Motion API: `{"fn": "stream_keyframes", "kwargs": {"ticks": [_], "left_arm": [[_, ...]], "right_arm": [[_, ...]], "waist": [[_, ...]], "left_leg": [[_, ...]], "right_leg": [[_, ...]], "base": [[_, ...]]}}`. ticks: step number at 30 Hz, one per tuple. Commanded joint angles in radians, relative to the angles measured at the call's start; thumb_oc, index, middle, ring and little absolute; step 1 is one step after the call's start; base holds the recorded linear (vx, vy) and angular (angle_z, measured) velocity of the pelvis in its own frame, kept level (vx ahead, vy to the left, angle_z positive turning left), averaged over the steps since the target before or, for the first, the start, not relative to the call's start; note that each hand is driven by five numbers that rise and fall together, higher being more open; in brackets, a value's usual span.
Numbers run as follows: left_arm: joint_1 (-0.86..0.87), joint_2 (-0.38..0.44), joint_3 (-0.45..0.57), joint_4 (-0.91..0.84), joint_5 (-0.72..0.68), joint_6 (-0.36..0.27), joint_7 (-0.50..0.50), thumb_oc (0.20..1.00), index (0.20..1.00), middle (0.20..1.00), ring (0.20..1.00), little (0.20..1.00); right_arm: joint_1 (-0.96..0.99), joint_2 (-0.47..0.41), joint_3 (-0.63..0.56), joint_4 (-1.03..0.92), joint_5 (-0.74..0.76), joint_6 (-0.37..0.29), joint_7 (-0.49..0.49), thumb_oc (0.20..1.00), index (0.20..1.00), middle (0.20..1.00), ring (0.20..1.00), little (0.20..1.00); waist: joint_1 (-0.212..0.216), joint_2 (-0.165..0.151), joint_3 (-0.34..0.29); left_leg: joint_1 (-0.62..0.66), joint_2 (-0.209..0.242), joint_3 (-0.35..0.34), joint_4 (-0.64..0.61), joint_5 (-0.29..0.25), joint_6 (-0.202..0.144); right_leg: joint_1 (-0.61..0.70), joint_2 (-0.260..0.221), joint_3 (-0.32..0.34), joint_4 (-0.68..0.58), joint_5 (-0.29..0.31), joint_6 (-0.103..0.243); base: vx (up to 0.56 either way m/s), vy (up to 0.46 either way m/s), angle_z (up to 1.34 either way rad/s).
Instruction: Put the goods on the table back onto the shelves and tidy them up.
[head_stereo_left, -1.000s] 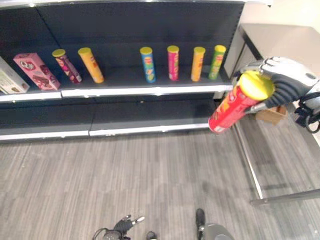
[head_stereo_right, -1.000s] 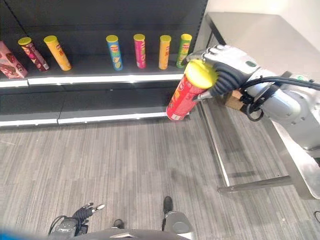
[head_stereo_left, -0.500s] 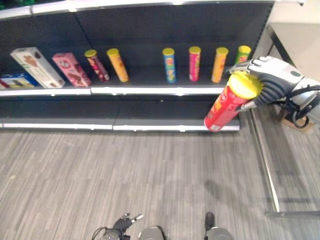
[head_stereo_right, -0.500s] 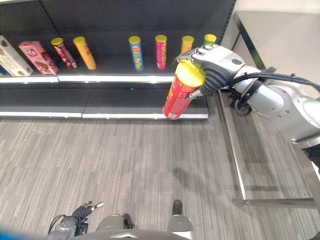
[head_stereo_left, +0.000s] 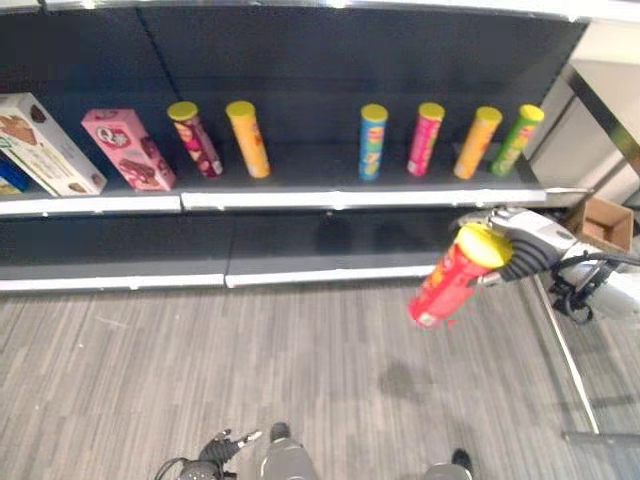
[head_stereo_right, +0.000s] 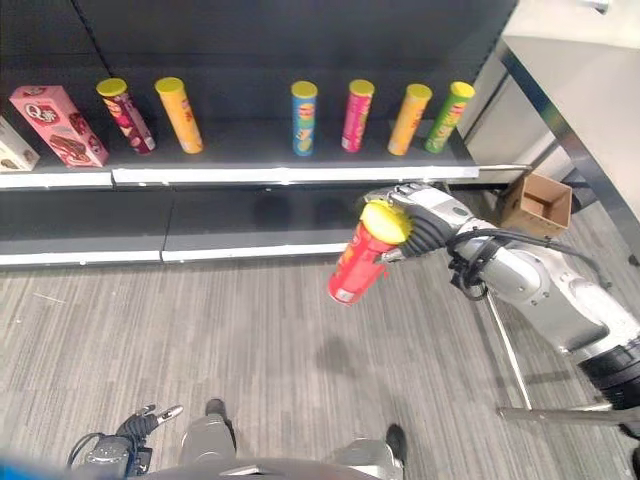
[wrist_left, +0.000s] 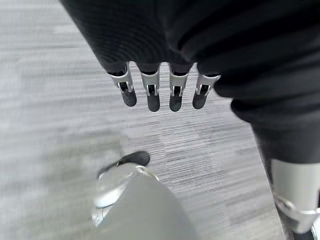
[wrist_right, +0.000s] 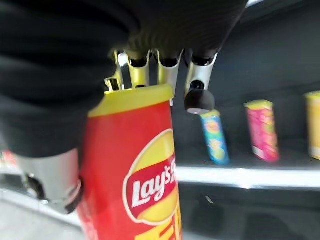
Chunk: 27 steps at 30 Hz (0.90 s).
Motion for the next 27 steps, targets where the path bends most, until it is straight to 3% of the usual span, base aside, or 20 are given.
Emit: {"fn": "stream_keyframes", "kwargs": {"ticks": [1,2,4,5,7,8,10,11,12,15,16,19,21,22,23,24,27], "left_arm": [[0.020,0.013,-0.006,-0.003,0.057,0.009,0.004,1.000,1.000,1.000,1.000,1.000],[0.020,0.013,-0.005,-0.003,0.057,0.009,0.004,1.000,1.000,1.000,1.000,1.000],[0.004,0.022,-0.013,0.003,0.080,0.008,-0.004,1.000,1.000,1.000,1.000,1.000],[-0.008,0.021,-0.024,0.009,0.093,0.006,-0.009,1.000,1.000,1.000,1.000,1.000],[-0.012,0.010,-0.032,0.014,0.094,0.006,-0.014,1.000,1.000,1.000,1.000,1.000],[-0.013,0.009,-0.031,0.015,0.094,0.006,-0.014,1.000,1.000,1.000,1.000,1.000],[-0.025,-0.008,-0.040,0.014,0.087,0.007,-0.020,1.000,1.000,1.000,1.000,1.000],[-0.028,-0.025,-0.043,0.006,0.082,0.006,-0.025,1.000,1.000,1.000,1.000,1.000],[-0.033,-0.034,-0.049,0.005,0.081,0.003,-0.028,1.000,1.000,1.000,1.000,1.000],[-0.042,-0.045,-0.053,-0.001,0.076,0.002,-0.028,1.000,1.000,1.000,1.000,1.000],[-0.039,-0.044,-0.050,-0.015,0.071,-0.003,-0.026,1.000,1.000,1.000,1.000,1.000],[-0.031,-0.044,-0.033,0.001,0.066,0.000,-0.006,1.000,1.000,1.000,1.000,1.000],[-0.023,-0.050,-0.024,0.000,0.058,0.004,-0.003,1.000,1.000,1.000,1.000,1.000],[-0.023,-0.050,-0.024,0.000,0.058,0.004,-0.003,1.000,1.000,1.000,1.000,1.000],[-0.027,-0.054,-0.024,0.001,0.054,0.006,-0.003,1.000,1.000,1.000,1.000,1.000],[-0.031,-0.062,-0.021,0.005,0.044,0.012,0.006,1.000,1.000,1.000,1.000,1.000],[-0.027,-0.065,-0.014,0.013,0.040,0.011,0.010,1.000,1.000,1.000,1.000,1.000]], "right_arm": [[-0.163,-0.069,0.007,0.011,-0.024,-0.002,-0.045,0.200,0.200,0.200,0.200,0.200],[-0.166,-0.069,0.009,0.012,-0.024,-0.002,-0.046,0.200,0.200,0.200,0.200,0.200],[-0.173,-0.078,0.009,0.008,-0.016,0.006,-0.034,0.200,0.200,0.200,0.200,0.200],[-0.195,-0.078,0.018,0.002,0.006,0.000,-0.036,0.200,0.200,0.200,0.200,0.200],[-0.214,-0.077,0.035,-0.002,0.022,-0.001,-0.031,0.200,0.200,0.200,0.200,0.200],[-0.217,-0.077,0.037,-0.001,0.023,-0.001,-0.032,0.200,0.200,0.200,0.200,0.200],[-0.228,-0.082,0.048,0.000,0.038,0.000,-0.026,0.200,0.200,0.200,0.200,0.200],[-0.235,-0.090,0.052,0.002,0.045,-0.001,-0.026,0.200,0.200,0.200,0.200,0.200],[-0.241,-0.090,0.061,0.002,0.047,-0.001,-0.023,0.200,0.200,0.200,0.200,0.200],[-0.267,-0.095,0.083,0.009,0.048,-0.001,-0.026,0.200,0.200,0.200,0.200,0.200],[-0.302,-0.104,0.108,0.011,0.050,-0.007,-0.028,0.200,0.200,0.200,0.200,0.200],[-0.369,-0.093,0.168,0.027,0.052,-0.008,-0.027,0.200,0.200,0.200,0.200,0.200],[-0.396,-0.092,0.187,0.022,0.071,-0.013,-0.029,0.200,0.200,0.200,0.200,0.200],[-0.397,-0.092,0.187,0.022,0.071,-0.013,-0.028,0.200,0.200,0.200,0.200,0.200],[-0.399,-0.094,0.185,0.019,0.075,-0.013,-0.030,0.200,0.200,0.200,0.200,0.200],[-0.407,-0.094,0.197,0.030,0.068,-0.004,-0.029,0.200,0.200,0.200,0.200,0.200],[-0.410,-0.085,0.211,0.035,0.062,0.001,-0.023,0.200,0.200,0.200,0.200,0.200]], "waist": [[0.017,0.045,-0.055],[0.016,0.044,-0.057],[0.000,0.053,-0.049],[-0.010,0.058,-0.048],[-0.016,0.066,-0.043],[-0.016,0.067,-0.045],[-0.028,0.061,-0.029],[-0.034,0.054,-0.019],[-0.033,0.046,-0.016],[-0.038,0.039,-0.013],[-0.027,0.032,-0.013],[-0.008,0.027,-0.019],[-0.003,0.017,-0.002],[-0.005,0.018,-0.002],[-0.003,0.011,0.012],[0.004,0.007,0.033],[0.013,0.009,0.019]], "left_leg": [[0.100,0.052,0.001,-0.330,0.205,-0.020],[0.097,0.050,0.002,-0.333,0.208,-0.019],[0.145,0.012,0.024,-0.404,0.222,0.003],[0.167,-0.021,0.040,-0.427,0.204,0.015],[0.177,-0.041,0.035,-0.427,0.192,0.021],[0.174,-0.040,0.035,-0.427,0.194,0.020],[0.198,-0.073,0.027,-0.427,0.169,0.029],[0.217,-0.103,0.018,-0.427,0.160,0.038],[0.221,-0.119,0.011,-0.427,0.153,0.042],[0.225,-0.144,-0.009,-0.427,0.143,0.049],[0.232,-0.164,-0.016,-0.427,0.128,0.056],[0.245,-0.168,-0.015,-0.408,0.106,0.048],[0.197,-0.163,-0.022,-0.249,0.053,0.033],[0.189,-0.160,-0.024,-0.234,0.045,0.032],[0.141,-0.148,-0.030,-0.136,0.025,0.016],[0.073,-0.113,-0.035,-0.009,0.057,-0.014],[0.070,-0.068,-0.058,-0.103,0.069,-0.007]], "right_leg": [[-0.003,0.004,-0.092,0.113,-0.148,0.083],[-0.007,0.002,-0.091,0.112,-0.146,0.083],[-0.055,0.088,-0.055,0.147,-0.202,0.062],[-0.071,0.165,-0.071,0.126,-0.272,0.047],[-0.081,0.235,-0.073,0.090,-0.333,0.032],[-0.084,0.237,-0.074,0.087,-0.330,0.031],[-0.119,0.317,-0.035,0.035,-0.348,0.028],[-0.142,0.370,-0.028,-0.015,-0.330,0.027],[-0.155,0.387,-0.042,-0.036,-0.322,0.026],[-0.151,0.406,-0.054,-0.080,-0.303,0.027],[-0.124,0.401,-0.076,-0.110,-0.298,0.023],[-0.103,0.395,-0.096,-0.113,-0.300,0.017],[-0.091,0.378,-0.108,-0.100,-0.312,0.005],[-0.092,0.379,-0.110,-0.100,-0.313,0.005],[-0.081,0.369,-0.120,-0.096,-0.321,-0.003],[-0.052,0.361,-0.136,-0.099,-0.340,-0.018],[-0.024,0.353,-0.131,-0.117,-0.358,-0.008]], "base": [[0.11,0.314,-0.84],[0.12,0.320,-0.60],[0.19,0.437,-0.13],[0.22,0.428,-0.04],[0.15,0.243,-0.05],[0.10,0.123,0.05],[0.17,0.154,0.18],[0.21,0.158,0.07],[0.18,0.119,-0.06],[0.11,0.024,0.20],[0.11,-0.023,0.29],[0.13,-0.060,0.27],[0.07,-0.081,0.20],[0.04,-0.059,0.19],[0.06,-0.026,0.35],[0.13,0.011,0.35],[0.23,0.104,0.25]]}}
